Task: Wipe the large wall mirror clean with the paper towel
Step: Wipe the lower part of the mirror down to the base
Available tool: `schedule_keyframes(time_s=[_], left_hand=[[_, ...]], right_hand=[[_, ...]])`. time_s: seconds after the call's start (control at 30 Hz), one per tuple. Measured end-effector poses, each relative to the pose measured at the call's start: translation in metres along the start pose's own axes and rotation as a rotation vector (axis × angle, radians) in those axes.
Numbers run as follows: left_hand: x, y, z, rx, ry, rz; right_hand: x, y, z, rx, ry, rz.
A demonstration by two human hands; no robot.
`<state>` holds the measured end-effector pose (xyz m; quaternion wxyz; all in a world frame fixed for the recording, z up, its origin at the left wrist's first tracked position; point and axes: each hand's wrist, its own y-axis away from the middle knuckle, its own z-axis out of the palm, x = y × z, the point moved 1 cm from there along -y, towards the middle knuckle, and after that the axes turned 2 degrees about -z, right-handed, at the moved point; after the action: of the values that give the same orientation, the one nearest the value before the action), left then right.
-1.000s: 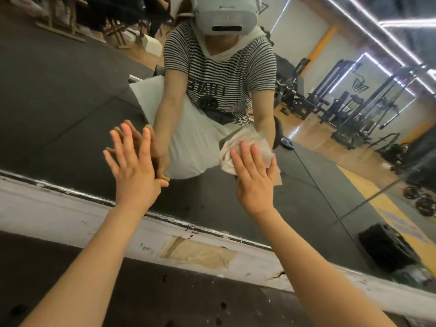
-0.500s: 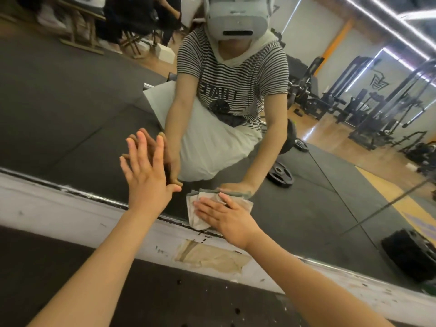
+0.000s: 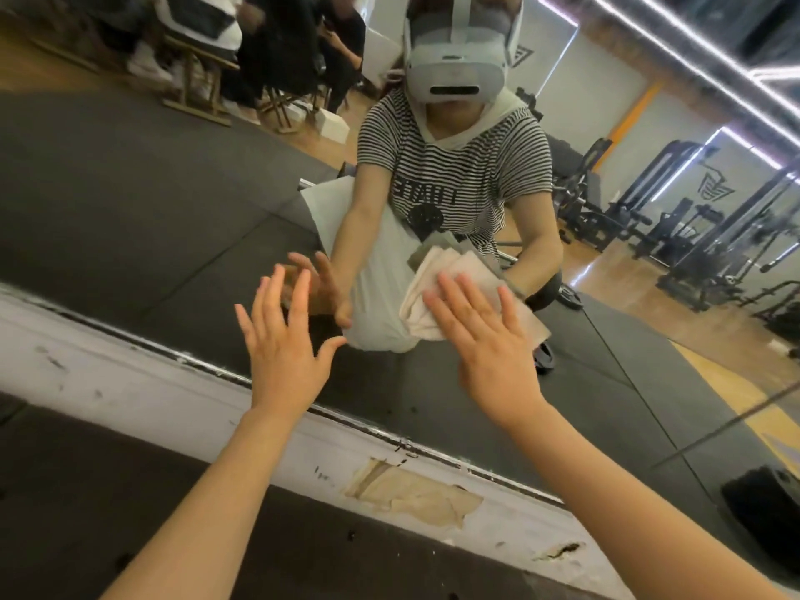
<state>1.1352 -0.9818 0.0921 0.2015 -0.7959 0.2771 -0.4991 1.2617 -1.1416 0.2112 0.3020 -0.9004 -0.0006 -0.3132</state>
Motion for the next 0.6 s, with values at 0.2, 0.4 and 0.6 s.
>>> schedule_keyframes(time_s=[0.2, 0.4, 0.6], left_hand=[[-0.069, -0.005, -0.016, -0.071, 0.072, -0.403], [-0.083, -0.003, 0.0, -0.157, 0.164, -0.433], [-0.087, -0.003, 0.006, -0.136, 0.201, -0.437]], right_hand=[[0.005, -0.038, 0.009, 0.1, -0.044, 0.006], [0.005, -0.037, 0.045, 0.177, 0.061, 0.072], [-0.02, -0.021, 0.067, 0.176, 0.075, 0.119]])
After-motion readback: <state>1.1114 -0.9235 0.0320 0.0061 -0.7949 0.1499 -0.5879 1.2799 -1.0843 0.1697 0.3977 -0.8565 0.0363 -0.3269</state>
